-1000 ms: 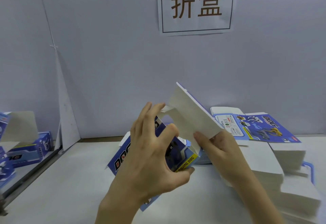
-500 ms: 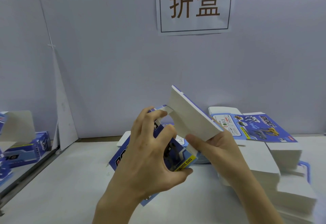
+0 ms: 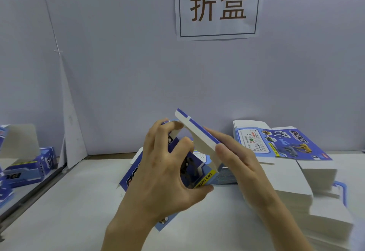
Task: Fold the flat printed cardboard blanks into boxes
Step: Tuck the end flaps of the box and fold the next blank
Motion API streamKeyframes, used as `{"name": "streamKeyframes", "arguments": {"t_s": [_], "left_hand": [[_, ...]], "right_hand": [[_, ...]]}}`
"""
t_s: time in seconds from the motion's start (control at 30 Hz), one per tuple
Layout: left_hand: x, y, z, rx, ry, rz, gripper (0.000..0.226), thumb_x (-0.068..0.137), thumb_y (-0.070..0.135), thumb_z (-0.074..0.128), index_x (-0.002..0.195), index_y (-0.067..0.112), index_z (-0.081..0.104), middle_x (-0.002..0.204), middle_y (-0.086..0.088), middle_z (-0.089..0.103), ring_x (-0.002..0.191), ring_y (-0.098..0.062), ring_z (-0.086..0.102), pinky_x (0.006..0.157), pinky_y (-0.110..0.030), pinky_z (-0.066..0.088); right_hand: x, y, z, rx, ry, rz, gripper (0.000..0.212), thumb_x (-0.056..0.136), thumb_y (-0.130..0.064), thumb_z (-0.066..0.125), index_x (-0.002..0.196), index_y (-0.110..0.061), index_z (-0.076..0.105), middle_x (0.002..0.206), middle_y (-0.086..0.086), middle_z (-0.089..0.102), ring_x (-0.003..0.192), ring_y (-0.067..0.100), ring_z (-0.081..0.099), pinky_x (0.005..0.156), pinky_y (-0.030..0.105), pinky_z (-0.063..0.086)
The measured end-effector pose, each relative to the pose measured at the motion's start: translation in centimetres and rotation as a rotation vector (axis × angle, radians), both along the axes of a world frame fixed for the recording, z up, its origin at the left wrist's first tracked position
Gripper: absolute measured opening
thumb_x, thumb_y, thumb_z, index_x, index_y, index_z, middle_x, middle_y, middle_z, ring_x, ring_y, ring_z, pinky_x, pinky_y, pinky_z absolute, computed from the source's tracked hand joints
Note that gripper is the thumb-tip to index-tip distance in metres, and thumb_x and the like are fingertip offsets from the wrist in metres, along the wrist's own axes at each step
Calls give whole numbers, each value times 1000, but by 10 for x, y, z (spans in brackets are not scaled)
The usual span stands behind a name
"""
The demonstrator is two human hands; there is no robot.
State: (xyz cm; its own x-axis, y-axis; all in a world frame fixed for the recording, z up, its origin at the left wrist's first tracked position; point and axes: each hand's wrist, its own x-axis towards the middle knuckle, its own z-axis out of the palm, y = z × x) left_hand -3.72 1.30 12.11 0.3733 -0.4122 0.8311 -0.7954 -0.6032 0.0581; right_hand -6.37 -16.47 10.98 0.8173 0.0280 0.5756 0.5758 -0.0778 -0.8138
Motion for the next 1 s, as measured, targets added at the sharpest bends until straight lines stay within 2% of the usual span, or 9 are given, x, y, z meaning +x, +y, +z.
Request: {"name": "streamKeyframes", "arguments": {"t_s": [0.13,0.27,0.5,0.6,0.67,0.77,0.87,0.93,1.0], "left_hand": [[0,-2,-3,-33,5,-35,59,58,63,67,99,26,46,135,0,25,126,-33,42,88,-48,52],[-1,-4,-7,-95,8,-66,59,58,61,69,102,30,45,139,-2,19,122,-22,42,85,-38,55],[-2,-2,-6,-89,26,-79,65,59,62,69,112,33,47,143,-1,16,127,-16,37,86,-36,56],[-3,-2,-4,-125,65,-97,68,59,60,72,112,33,40,142,6,12,127,-16,37,80,-35,59],[-4,-3,-2,-165,115,-132,71,61,60,70,119,35,37,141,11,15,128,-12,36,79,-35,59],[-7,-1,4,-233,144,-188,67,71,62,66,127,42,37,142,16,22,133,1,32,87,-24,56],[-7,3,7,-316,162,-276,61,81,48,71,132,44,39,147,13,34,134,4,34,91,-4,42],[-8,4,7,-429,293,-355,61,79,46,73,131,49,41,141,21,43,128,-3,45,86,-8,45],[-8,2,3,-531,440,-419,63,73,50,70,130,52,43,135,25,48,122,-4,53,88,-20,50]], "right_hand": [[1,1,0,107,-5,6,41,83,-22,59,124,-18,64,120,4,68,108,17,66,71,21,55],[0,6,-1,108,-52,-74,34,80,-21,65,113,-22,72,121,0,66,111,13,64,72,20,55],[-1,3,-2,-27,-21,-81,36,78,-31,66,114,-34,72,125,-15,57,124,3,52,78,22,56],[-4,-3,-1,-204,13,-10,49,75,-47,70,123,-51,60,133,-25,44,127,-5,44,84,20,54],[-4,-4,-1,-257,-7,-18,54,75,-42,74,125,-52,57,134,-22,42,126,-4,45,81,20,55],[-2,-2,1,-84,-115,-132,42,73,-29,75,112,-43,68,126,-14,51,122,4,52,79,26,56],[-4,-5,7,270,-161,-224,24,67,-32,77,90,-33,73,102,-4,68,95,16,66,74,35,55],[-7,-10,10,505,-75,-159,15,66,-36,74,76,-26,69,82,3,68,74,18,67,63,32,56],[-10,-14,10,559,27,-72,14,67,-34,74,68,-24,63,79,8,63,70,21,65,61,30,54]]}}
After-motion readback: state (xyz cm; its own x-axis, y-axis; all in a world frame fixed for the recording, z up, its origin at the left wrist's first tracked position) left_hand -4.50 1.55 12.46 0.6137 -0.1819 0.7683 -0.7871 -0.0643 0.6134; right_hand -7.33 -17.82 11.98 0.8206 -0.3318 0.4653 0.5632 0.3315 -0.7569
